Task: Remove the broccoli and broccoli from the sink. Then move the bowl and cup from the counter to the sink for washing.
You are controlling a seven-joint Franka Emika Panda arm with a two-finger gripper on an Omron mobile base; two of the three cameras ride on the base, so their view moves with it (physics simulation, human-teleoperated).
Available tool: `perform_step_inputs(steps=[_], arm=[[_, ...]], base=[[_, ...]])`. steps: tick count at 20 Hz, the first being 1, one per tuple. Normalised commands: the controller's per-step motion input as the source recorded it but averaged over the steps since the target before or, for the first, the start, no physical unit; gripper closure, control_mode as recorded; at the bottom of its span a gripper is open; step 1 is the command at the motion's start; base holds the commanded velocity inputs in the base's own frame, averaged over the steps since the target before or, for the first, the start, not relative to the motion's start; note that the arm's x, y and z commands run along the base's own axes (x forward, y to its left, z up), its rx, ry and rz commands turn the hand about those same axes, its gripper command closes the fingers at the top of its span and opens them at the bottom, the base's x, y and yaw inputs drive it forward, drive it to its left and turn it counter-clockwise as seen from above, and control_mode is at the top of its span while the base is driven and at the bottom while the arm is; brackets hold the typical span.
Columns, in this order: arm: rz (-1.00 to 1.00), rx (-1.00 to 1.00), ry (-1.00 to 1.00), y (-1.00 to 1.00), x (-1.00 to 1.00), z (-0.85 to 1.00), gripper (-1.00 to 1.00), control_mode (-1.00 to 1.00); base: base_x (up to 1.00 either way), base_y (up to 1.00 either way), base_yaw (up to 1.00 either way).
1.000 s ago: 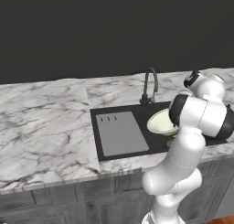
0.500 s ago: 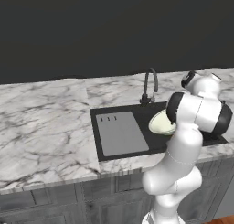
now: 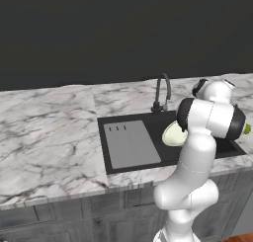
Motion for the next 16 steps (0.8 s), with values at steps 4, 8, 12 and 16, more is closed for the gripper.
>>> perform_step_inputs(steps=[4,8,12,16], arm=[[0.0,-0.05,0.0,0.0,0.18,-0.1,1.0,-1.0],[0.0,-0.03,-0.02,0.0,0.19,-0.08,1.0,-1.0],[0.0,-0.01,-0.01,0.01,0.16,-0.11,1.0,-1.0],[0.0,0.0,0.0,0.02,0.12,-0.18,1.0,-1.0]], base=[[0.0,0.0,0.0],[0.0,0.0,0.0],[0.0,0.0,0.0],[0.0,0.0,0.0]])
